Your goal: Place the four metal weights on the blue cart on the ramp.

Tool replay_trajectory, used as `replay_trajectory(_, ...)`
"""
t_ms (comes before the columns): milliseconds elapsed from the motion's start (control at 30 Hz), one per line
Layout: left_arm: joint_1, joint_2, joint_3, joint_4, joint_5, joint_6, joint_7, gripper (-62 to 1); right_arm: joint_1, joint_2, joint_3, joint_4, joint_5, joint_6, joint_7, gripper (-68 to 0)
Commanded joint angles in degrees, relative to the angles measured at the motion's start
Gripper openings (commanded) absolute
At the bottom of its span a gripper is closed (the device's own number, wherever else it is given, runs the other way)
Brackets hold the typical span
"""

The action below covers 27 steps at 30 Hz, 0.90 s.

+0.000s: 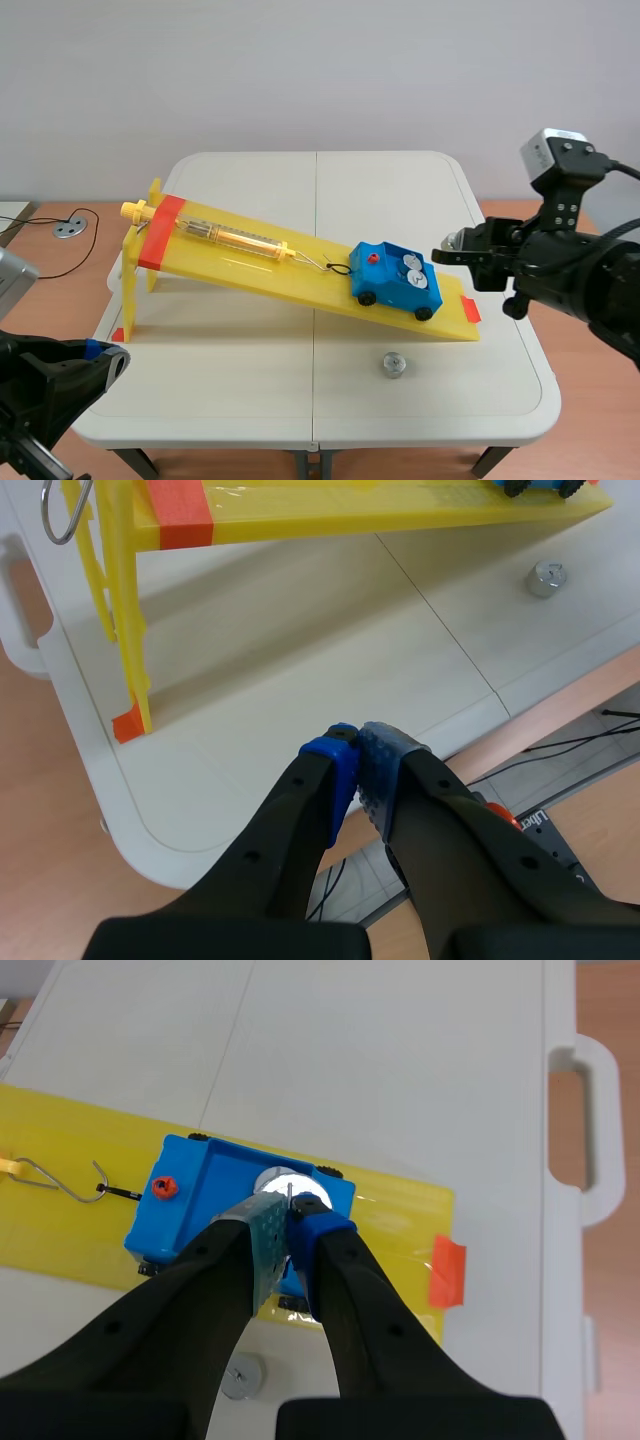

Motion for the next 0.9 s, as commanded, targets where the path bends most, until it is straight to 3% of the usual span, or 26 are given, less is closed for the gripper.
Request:
replay_trajectory(0, -1.9, 0.4, -0.7, 3.8, -4.4, -1.2, -4.8, -57.8, 6.2, 0.1, -2.5, 3.0, 0.8, 1.9, 8.1, -66.8)
replay_trajectory(167, -1.9, 0.4, -0.7, 3.8, -4.4, -1.2, -4.6, -57.8, 9.5, -1.6, -5.2, -0.5, -4.5, 0.5, 9.5, -66.8)
replay_trajectory(400, -1.9, 0.4, -0.7, 3.8, -4.4, -1.2, -4.6, -57.7, 12.1, -2.5, -8.9, -2.1, -11.7, -5.0, 10.4, -66.7)
replay_trajectory(867, -1.9, 0.4, -0.7, 3.8, -4.4, -1.2, -4.4, -57.7, 15.6, -4.0, -13.1, -6.7, -17.8, -9.9, 11.6, -66.7)
